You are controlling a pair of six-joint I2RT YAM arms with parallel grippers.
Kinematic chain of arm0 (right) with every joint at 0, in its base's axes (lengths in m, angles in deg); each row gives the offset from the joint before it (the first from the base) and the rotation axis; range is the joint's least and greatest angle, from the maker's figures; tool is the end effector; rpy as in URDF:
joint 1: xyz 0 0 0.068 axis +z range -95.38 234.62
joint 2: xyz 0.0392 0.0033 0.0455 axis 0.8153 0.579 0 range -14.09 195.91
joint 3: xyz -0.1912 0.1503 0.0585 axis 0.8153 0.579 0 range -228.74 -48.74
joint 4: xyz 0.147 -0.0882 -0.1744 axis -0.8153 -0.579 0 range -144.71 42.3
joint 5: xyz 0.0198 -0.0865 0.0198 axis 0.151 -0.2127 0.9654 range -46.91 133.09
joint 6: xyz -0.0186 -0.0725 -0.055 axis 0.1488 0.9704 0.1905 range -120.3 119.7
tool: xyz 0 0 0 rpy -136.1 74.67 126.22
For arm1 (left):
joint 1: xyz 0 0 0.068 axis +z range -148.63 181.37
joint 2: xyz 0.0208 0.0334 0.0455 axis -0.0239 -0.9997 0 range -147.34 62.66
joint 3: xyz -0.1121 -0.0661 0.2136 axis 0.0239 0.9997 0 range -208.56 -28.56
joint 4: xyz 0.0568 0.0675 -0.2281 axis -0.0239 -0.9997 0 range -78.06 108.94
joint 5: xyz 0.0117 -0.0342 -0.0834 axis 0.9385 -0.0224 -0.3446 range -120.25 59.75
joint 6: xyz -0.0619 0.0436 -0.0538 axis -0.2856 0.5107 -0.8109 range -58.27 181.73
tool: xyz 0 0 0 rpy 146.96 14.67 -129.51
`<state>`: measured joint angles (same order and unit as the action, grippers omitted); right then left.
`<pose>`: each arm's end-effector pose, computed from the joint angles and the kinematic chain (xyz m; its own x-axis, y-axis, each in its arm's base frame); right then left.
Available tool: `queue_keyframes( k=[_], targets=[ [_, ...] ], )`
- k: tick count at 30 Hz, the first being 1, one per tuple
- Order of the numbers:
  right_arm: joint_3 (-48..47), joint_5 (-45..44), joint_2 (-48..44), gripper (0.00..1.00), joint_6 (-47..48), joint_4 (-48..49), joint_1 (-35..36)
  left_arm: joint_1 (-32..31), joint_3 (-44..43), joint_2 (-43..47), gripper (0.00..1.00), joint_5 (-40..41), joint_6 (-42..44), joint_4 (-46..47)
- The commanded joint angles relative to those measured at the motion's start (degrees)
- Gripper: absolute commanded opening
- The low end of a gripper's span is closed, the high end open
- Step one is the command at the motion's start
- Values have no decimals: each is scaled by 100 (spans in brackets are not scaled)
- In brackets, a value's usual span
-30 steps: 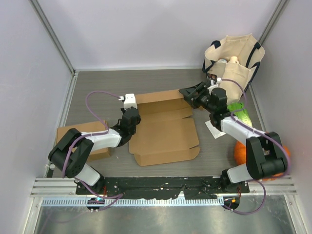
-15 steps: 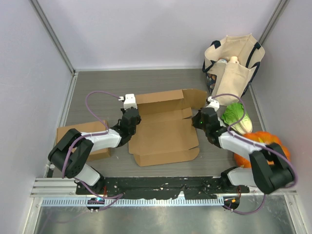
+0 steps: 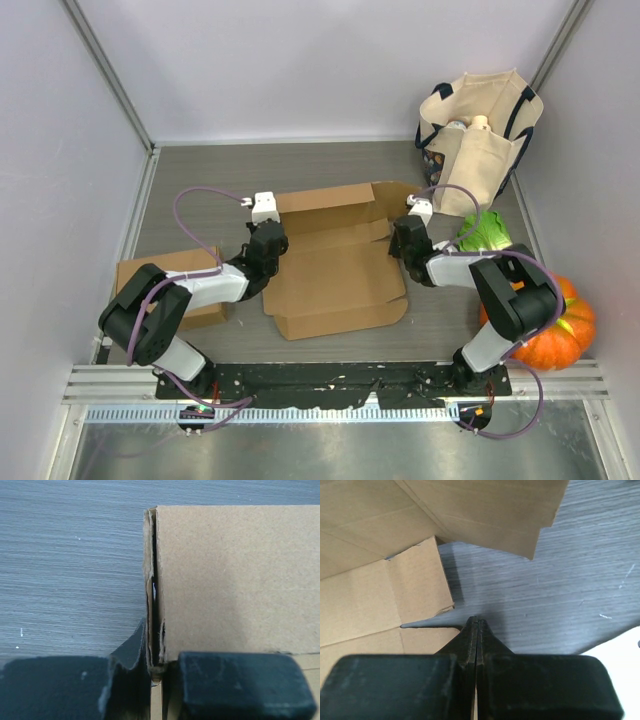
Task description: Fold the paper box
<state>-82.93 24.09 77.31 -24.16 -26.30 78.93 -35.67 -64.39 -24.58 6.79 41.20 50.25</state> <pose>0.3059 0.1081 0.1062 -0.5476 0.1722 -0.8188 0.0797 0.9849 0.1539 0.2929 -0.1579 0.1654 -0.2672 -0.1492 -0.9520 -0.0687 0.9884 -0.1356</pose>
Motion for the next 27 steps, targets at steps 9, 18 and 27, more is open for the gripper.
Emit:
queue_keyframes(
  k=[9,18,27],
  targets=[
    [-641,-455,353,1,514,1068,47,-14,-161,-135,0,49,-38,-213],
    [-692,69,590,1,171,1334,99,-14,-204,-161,0,23,-214,-213],
    [-307,-1176,160,1,698,918,126,-14,-161,-161,0,-30,-223,-204]
  ],
)
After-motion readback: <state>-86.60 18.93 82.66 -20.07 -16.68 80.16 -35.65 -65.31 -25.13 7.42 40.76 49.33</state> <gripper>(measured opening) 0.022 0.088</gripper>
